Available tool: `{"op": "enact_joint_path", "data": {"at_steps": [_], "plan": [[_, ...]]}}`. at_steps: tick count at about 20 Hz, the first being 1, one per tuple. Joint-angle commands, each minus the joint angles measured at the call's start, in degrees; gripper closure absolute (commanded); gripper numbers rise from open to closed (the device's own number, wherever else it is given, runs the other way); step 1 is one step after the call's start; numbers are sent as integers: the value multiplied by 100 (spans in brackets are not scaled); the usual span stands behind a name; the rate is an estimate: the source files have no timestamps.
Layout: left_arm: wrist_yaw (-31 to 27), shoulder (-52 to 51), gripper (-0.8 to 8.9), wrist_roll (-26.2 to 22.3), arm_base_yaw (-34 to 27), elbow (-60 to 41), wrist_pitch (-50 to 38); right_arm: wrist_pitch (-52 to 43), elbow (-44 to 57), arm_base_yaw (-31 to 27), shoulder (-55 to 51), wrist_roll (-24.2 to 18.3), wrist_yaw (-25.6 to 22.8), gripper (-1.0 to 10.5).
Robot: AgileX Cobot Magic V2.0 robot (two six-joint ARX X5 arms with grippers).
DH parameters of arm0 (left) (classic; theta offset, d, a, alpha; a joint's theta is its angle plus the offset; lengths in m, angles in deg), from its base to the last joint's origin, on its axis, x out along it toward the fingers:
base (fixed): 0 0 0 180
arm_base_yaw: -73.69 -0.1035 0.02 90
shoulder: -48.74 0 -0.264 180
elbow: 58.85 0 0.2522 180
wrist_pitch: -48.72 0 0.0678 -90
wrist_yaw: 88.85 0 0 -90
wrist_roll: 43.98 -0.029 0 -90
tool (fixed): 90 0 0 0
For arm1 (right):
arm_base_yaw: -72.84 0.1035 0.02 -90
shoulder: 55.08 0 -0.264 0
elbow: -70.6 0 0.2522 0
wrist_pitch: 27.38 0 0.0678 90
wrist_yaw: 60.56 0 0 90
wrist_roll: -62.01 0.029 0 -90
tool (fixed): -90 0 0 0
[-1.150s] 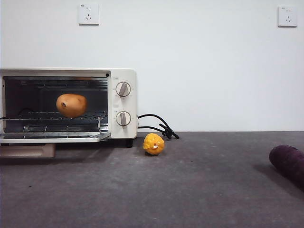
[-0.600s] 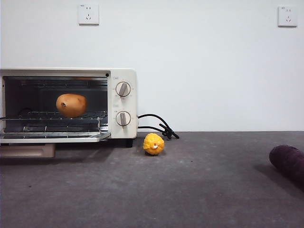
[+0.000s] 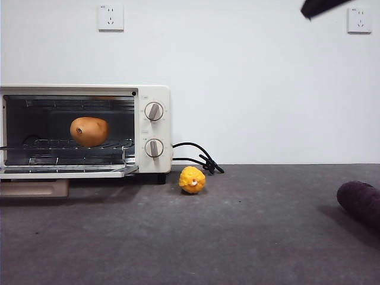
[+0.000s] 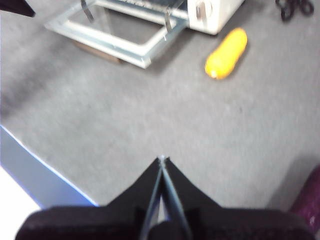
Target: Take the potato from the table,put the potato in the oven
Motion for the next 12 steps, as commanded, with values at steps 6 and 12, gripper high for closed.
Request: {"op": "enact_joint_path", "data": {"at_steps": [6,12], "plan": [[72,813,822,181,-306,-37,-323,-31,96,-485,13,116,186,951],[376,1246,822,343,-291,-37,-723,-33,96,-772,20,138,195,951]]}}
